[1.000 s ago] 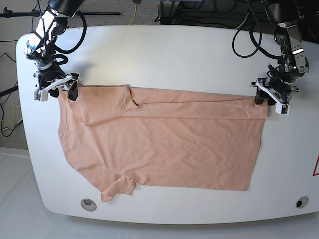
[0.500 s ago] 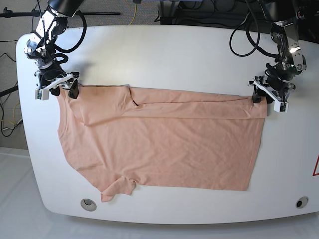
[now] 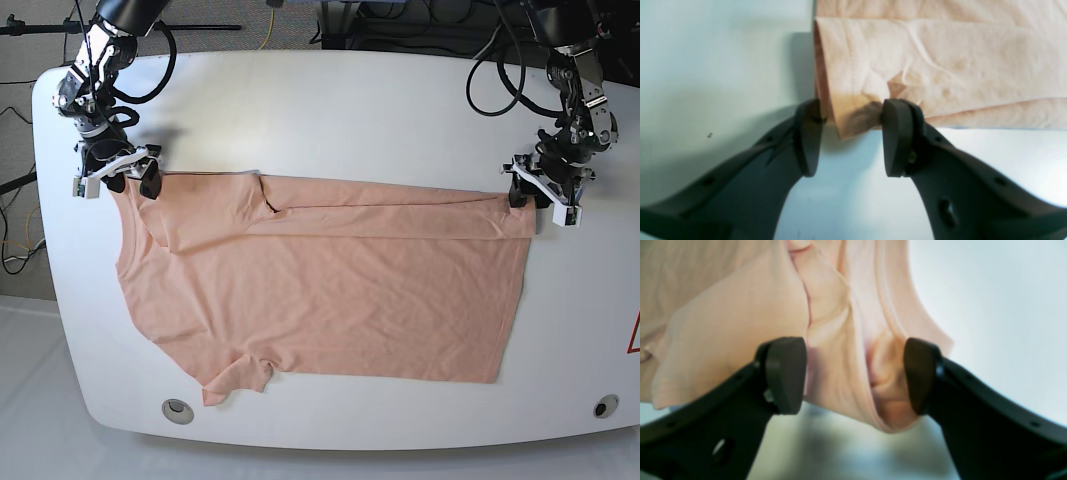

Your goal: Fold the T-shirt properly

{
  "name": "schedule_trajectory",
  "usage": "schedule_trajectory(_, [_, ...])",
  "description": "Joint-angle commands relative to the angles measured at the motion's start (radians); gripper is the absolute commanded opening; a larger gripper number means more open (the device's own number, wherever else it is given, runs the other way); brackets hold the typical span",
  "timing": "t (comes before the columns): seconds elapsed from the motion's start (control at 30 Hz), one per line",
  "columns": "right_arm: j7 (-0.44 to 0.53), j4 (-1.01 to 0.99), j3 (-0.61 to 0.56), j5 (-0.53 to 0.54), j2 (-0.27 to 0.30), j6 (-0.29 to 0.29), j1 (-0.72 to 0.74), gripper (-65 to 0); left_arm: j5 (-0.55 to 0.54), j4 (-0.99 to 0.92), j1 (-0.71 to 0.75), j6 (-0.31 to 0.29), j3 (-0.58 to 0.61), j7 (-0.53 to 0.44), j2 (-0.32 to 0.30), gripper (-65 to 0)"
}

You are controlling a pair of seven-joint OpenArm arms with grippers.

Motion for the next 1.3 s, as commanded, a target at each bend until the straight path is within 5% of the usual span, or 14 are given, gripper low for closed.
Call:
schedule_trajectory(0.0, [-0.022,-0.004,-0.001,-0.003,0.013,-0.003,0.002,-22.7,-0.003,0.004,-0.009,0.005,-0.003,-0.003,-0.015,-37.2])
schedule_trajectory(0.17, [-0.023,-0.003,-0.003,-0.008,0.018,-0.002,0.001,-29.6,0.004,0.001,-0.008,0.011,-0.002,-0.012,-0.011,-41.4])
schedule_trajectory(0.23, [-0.025,0.001,-0.002,-0.011,0.022,-0.004,0.000,-36.4,0.005,0.001,-0.006,0.015,0.000,-0.019,-0.007,-45.6])
schedule_trajectory(0.3, [-0.027,0.009,0.006,-0.005,0.018,-0.003,0.001,-56.2,0.014,0.005,0.001,0.014,-0.001,-0.016,-0.008,-60.8])
schedule_trajectory(0.43, [-0.028,0.011,0.000,-0.004,0.018,-0.003,0.003,-65.0,0.015,-0.002,0.001,0.018,-0.001,-0.011,-0.004,-65.0])
schedule_trajectory(1.27, [-0.045,0.031,0.032,0.005,0.019,0.030,-0.007,-65.0,0.018,0.018,0.016,0.006,-0.023,-0.030,-0.009,-65.0])
